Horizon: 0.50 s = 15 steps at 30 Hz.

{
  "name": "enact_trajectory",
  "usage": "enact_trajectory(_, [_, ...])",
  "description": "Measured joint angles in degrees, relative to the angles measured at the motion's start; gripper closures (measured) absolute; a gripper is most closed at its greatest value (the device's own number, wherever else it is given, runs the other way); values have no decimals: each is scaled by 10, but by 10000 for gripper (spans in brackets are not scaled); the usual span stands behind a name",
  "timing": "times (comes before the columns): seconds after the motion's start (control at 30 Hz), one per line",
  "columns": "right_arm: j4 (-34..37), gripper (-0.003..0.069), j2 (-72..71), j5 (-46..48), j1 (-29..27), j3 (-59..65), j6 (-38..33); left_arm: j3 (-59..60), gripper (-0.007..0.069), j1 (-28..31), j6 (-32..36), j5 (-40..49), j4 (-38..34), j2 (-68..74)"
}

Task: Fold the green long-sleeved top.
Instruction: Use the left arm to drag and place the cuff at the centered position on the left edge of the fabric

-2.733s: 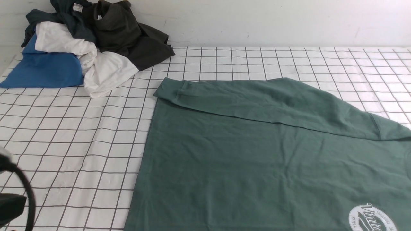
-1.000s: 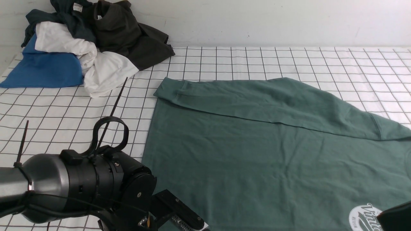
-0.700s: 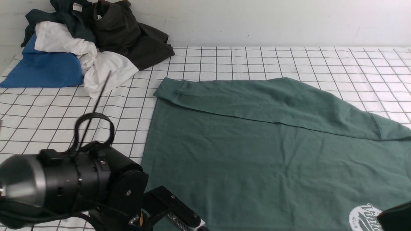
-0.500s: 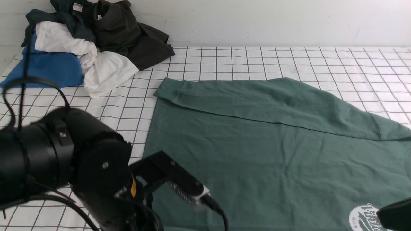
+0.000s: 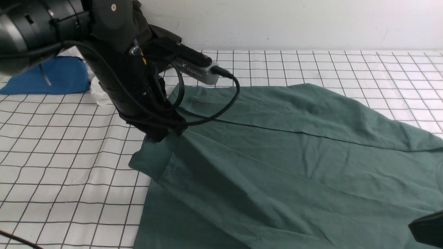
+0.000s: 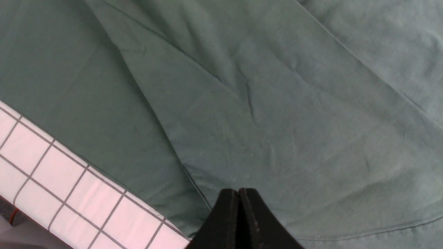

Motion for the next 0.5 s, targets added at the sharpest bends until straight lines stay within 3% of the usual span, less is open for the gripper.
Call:
enact_trajectory(0.2, [-10, 673, 0, 0, 0, 0, 4, -32, 607, 16, 3, 5, -5, 71])
enact_trajectory(0.33, [-11, 673, 0, -1, 0, 0, 4, -32, 565, 17, 3, 3, 7, 111])
enact_trajectory(0.4, [-11, 673, 0, -11, 0, 0, 4, -34, 489, 17, -9, -15, 21, 127])
enact_trajectory(0.43, [-11, 673, 0, -11, 0, 0, 4, -34, 489, 17, -9, -15, 22, 128])
enact_trajectory(0.5, [-16, 673, 1, -25, 0, 0, 8, -51, 375, 19, -37, -25, 45, 141])
